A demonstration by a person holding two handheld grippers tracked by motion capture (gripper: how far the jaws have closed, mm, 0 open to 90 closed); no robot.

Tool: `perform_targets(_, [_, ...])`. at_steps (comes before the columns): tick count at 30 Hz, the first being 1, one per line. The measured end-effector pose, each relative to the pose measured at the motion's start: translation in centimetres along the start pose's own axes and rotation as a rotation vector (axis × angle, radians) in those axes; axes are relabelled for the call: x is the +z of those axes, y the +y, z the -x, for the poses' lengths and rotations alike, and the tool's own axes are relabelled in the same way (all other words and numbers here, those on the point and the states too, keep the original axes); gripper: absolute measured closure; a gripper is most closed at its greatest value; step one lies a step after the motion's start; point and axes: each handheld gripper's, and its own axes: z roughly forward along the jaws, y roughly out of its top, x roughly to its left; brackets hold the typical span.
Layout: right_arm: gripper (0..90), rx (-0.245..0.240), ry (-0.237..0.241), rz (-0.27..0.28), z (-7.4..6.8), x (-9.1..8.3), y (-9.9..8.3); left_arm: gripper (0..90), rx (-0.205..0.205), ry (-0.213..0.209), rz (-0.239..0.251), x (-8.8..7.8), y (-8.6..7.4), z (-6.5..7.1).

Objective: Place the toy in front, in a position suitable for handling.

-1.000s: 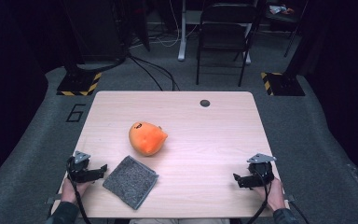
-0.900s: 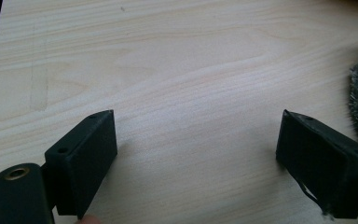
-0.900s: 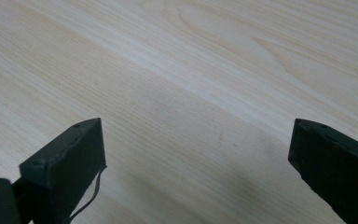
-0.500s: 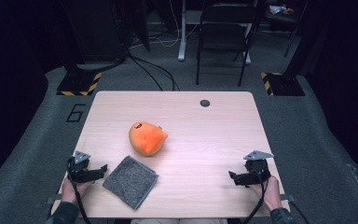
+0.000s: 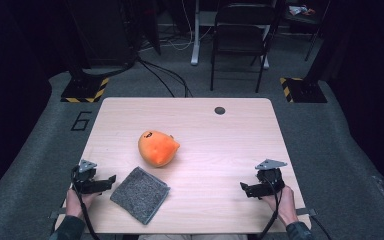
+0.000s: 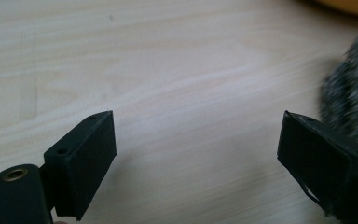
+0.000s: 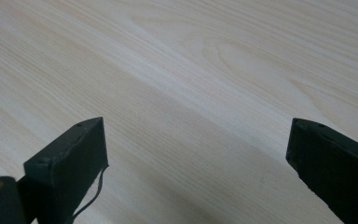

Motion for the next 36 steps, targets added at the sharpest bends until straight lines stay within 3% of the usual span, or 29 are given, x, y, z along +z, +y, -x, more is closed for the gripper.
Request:
perform_targets(3, [4.2, 0.015, 0.000, -0.003, -0.1, 0.1, 0.0, 11.2, 0.018, -0.026, 0.034, -0.5, 1.3, 0.9])
perform_targets(8, [4.0, 0.001, -0.001, -0.008, 0.1, 0.1, -0.1, 11.3, 0.042, -0.065, 0.085, -0.8, 3.2, 2.1])
perform_targets(10, [4.0, 0.001, -0.002, -0.017, 0.0, 0.0, 0.0, 11.3, 0.073, -0.096, 0.098, -0.6, 4.3, 3.2])
perform_targets(22, [4.0, 0.007, -0.013, -0.024, 0.3, -0.1, -0.2, 11.6, 0.107, -0.162, 0.106, 1.1, 7.0, 5.3])
perform_targets(36, [4.1, 0.011, -0.013, -0.025, 0.4, -0.1, -0.3, 13.8, 0.145, -0.209, 0.111, 2.7, 9.7, 7.2])
